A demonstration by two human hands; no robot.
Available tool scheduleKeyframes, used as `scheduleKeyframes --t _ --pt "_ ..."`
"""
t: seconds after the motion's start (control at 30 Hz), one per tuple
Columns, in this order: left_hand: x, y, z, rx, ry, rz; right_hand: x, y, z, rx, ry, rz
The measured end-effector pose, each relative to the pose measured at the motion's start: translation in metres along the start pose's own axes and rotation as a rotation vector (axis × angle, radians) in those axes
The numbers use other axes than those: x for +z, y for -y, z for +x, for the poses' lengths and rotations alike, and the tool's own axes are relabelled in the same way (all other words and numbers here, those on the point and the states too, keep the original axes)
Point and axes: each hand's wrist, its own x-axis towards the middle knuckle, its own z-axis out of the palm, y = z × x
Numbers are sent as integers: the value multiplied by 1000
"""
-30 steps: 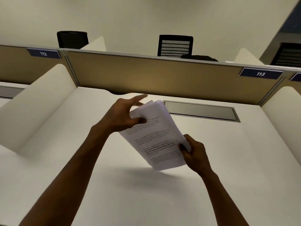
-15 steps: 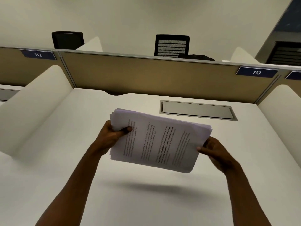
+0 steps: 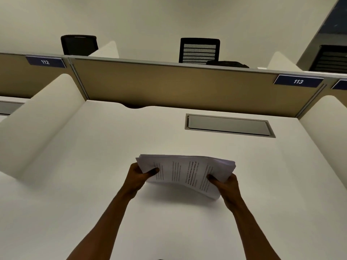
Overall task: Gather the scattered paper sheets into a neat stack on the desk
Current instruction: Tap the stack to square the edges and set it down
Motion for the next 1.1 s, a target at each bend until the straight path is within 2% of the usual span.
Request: scheduleKeyframes --t 0.17,0.6,0.83,0.9,0.93,1.0,1.03,1.1 --pt "9 4 4 -4 -72 14 3 -5 0 16 -53 -23" --pt "16 11 8 -37 -65 8 3 -16 1 20 -98 -40" --pt "16 10 8 -77 -42 101 0 -11 1 -12 -104 -140" --pt "13 -1 10 -29 -71 171 -3 3 1 -49 -87 -214" --pt "11 -10 9 25 -136 244 -4 10 2 -79 -81 -269" --pt "11 -36 9 210 -283 447 -8 28 4 -148 -65 -388" --pt "11 -52 8 334 -304 563 -8 40 5 -179 -57 -440" --pt "16 -90 7 526 -200 786 -6 66 5 -239 -16 -522"
